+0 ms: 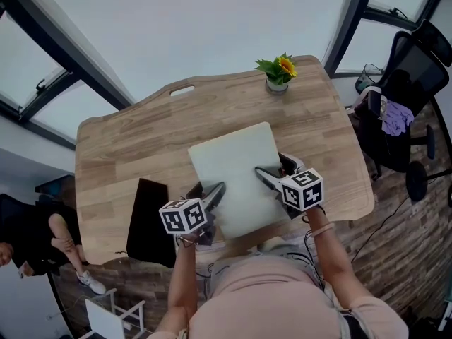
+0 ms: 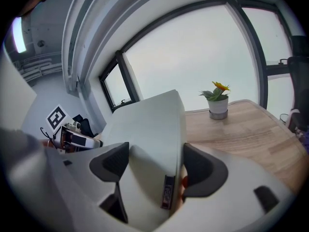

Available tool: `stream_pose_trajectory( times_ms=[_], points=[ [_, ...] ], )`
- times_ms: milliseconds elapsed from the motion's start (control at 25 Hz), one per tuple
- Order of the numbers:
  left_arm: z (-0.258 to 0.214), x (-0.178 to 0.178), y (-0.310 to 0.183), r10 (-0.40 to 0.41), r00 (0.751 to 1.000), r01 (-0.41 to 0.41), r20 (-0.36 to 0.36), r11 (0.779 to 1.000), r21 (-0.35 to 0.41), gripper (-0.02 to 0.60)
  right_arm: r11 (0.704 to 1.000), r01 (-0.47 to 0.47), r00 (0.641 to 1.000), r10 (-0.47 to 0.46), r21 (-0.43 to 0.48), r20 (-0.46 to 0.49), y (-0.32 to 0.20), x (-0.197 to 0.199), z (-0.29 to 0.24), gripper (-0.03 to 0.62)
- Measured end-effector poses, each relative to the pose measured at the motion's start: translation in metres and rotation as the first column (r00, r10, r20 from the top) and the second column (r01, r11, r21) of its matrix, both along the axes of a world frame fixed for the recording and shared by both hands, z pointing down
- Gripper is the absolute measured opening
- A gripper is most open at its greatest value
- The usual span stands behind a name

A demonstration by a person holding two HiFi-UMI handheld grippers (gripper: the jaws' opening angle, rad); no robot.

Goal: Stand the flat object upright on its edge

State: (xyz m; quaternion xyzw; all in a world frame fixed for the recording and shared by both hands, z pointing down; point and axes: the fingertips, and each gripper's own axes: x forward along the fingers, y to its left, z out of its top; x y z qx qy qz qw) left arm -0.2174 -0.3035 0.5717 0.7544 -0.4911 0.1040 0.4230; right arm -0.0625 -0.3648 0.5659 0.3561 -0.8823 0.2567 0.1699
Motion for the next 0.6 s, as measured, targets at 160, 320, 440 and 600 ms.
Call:
stream_pose_trajectory(
  times_ms=[160, 320, 440, 600],
  points=[
    [-0.007, 0.000, 0.002, 0.000, 1.000, 0.000, 0.009, 1.000, 0.018, 0.305, 1.000, 0.004, 1.000, -0.004, 0.028, -0.002, 0.003, 0.000, -0.008, 0.353],
    [-0.014, 0.001, 0.004, -0.003, 1.000, 0.003, 0.017, 0.999, 0.032, 0.305, 0.999, 0.012, 1.000, -0.012, 0.050, -0.009, 0.005, 0.001, -0.015, 0.351],
    [-0.019, 0.002, 0.005, -0.005, 1.000, 0.003, 0.027, 0.999, 0.046, 0.305, 0.998, 0.014, 1.000, -0.014, 0.065, -0.008, 0.006, 0.002, -0.020, 0.350],
    [-0.028, 0.003, 0.004, 0.000, 0.999, -0.004, 0.044, 0.998, 0.069, 0.305, 0.996, 0.013, 1.000, -0.013, 0.086, -0.002, 0.007, 0.003, -0.028, 0.350]
  ],
)
